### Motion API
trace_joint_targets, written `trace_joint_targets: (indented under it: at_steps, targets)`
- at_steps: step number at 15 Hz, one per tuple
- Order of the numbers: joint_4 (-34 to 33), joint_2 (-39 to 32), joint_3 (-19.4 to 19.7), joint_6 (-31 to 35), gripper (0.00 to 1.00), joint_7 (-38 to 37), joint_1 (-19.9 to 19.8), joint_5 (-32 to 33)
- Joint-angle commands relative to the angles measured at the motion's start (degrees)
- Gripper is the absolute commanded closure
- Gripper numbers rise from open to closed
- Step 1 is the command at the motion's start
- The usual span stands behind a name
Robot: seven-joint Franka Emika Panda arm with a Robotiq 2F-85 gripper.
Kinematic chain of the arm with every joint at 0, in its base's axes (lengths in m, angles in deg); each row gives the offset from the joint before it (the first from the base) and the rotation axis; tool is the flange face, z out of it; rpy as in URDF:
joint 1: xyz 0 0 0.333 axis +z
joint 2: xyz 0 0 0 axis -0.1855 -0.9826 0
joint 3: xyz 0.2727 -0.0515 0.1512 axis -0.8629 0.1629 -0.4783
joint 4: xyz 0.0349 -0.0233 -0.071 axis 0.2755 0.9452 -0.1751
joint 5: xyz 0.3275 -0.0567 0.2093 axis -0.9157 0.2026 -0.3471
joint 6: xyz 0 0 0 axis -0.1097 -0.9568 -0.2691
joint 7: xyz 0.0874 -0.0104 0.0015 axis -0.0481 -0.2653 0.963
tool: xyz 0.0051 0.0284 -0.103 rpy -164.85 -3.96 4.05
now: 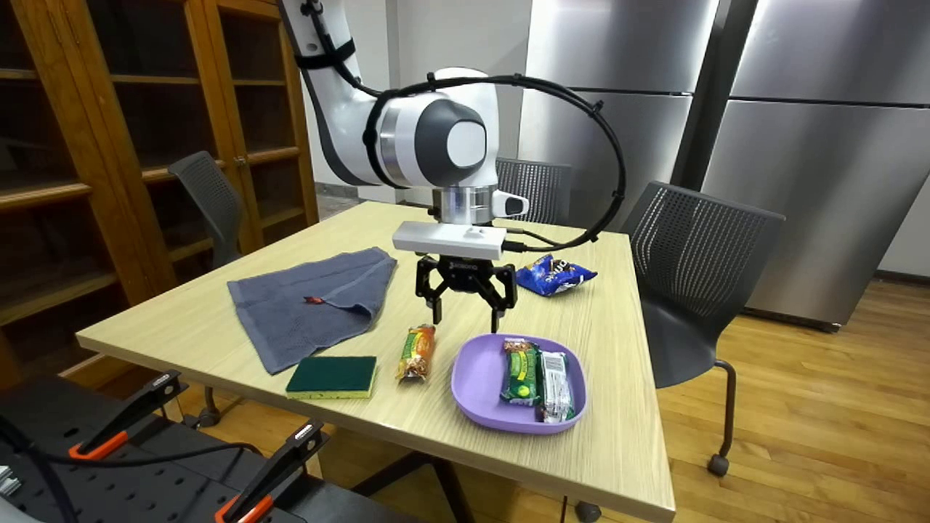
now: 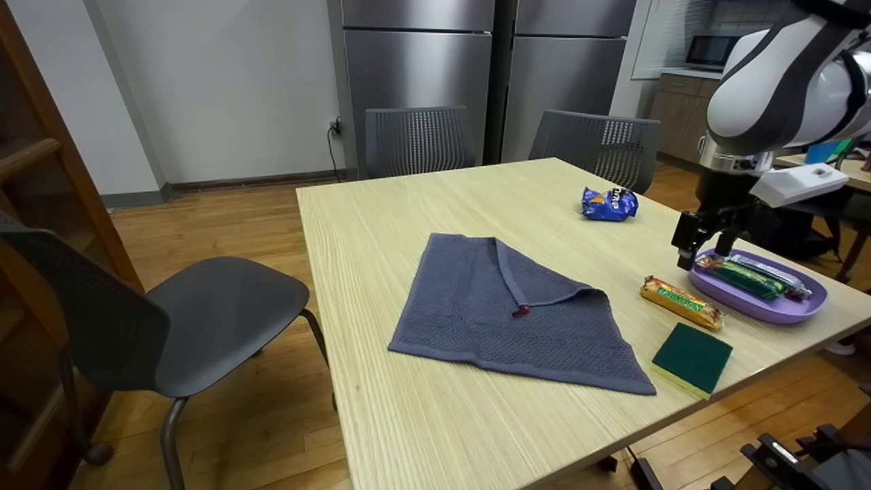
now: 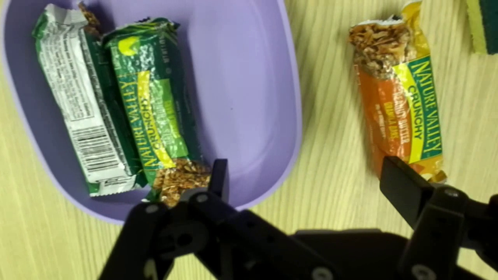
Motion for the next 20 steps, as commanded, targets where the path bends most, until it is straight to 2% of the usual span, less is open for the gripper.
trace_joint_targets:
  at_steps: [1, 10, 20]
  targets:
    - [3.8, 3.6, -2.2, -0.9, 0.00, 2.0, -0.1, -1.5]
    - [5.6, 2.8, -5.0, -0.8, 0.00, 1.4, 2.5, -1.1]
    - [2.9, 0.4, -4.5, -1.2, 0.00, 0.1, 4.5, -0.6]
